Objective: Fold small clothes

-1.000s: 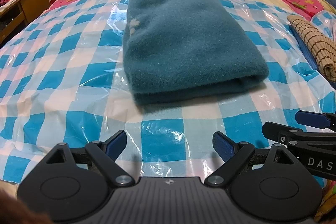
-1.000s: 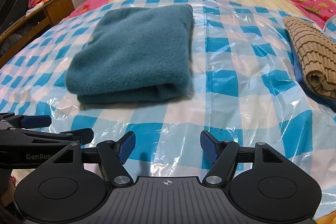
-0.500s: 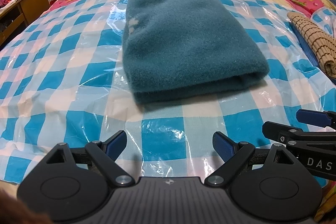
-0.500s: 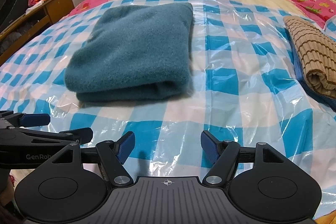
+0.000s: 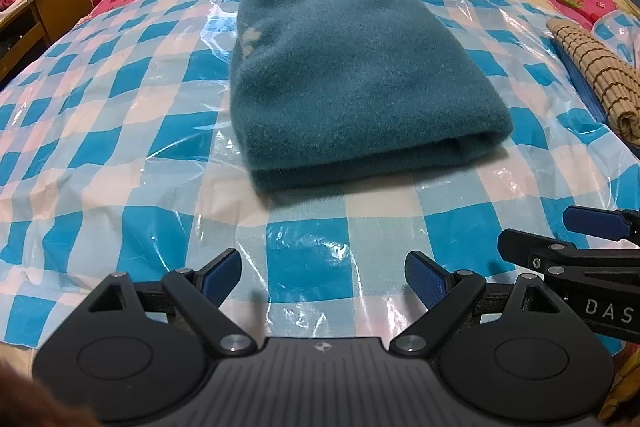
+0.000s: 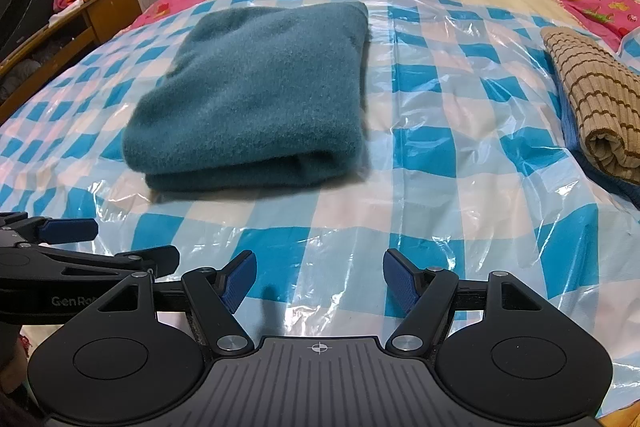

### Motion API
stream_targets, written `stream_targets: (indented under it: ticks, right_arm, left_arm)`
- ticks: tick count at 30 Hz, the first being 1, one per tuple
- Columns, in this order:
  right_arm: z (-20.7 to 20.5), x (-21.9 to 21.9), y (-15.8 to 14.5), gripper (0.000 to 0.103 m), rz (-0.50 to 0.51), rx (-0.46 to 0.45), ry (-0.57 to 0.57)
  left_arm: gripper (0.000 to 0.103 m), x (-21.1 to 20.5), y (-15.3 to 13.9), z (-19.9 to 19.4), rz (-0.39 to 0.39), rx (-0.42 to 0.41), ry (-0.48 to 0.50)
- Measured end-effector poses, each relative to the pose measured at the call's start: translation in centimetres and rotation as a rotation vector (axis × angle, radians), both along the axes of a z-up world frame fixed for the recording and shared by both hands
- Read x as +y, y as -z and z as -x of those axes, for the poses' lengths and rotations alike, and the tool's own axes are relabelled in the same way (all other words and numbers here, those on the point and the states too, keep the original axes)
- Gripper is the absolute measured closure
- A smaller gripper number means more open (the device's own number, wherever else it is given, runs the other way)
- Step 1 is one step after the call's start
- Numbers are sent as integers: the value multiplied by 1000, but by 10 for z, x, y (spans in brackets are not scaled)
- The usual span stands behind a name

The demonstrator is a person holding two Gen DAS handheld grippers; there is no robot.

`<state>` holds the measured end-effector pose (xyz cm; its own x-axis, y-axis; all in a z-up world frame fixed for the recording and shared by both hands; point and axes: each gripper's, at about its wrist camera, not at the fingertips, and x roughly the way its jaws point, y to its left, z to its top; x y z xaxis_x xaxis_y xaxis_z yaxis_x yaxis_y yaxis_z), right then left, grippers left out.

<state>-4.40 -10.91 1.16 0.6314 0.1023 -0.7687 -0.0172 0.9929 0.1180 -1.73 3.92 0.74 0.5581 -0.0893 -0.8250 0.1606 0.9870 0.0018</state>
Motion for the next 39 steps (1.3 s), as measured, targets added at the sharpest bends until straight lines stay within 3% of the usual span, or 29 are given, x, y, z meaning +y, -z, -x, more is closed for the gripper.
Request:
stream_targets:
  ticks: [14,22,39]
  right_arm:
    - [-3,-1,-2,32,-2,-3,-2]
    - [-18,-2,-14,32,8,-31,-16]
    - [-113,1,-46,32,72,-145,-38]
  left_arm:
    - [10,3,1,-3,3,3,-13]
    - [10,10,-16,-15,-7,-55,-9]
    - [10,33,-50,-137,-49,-212,-85]
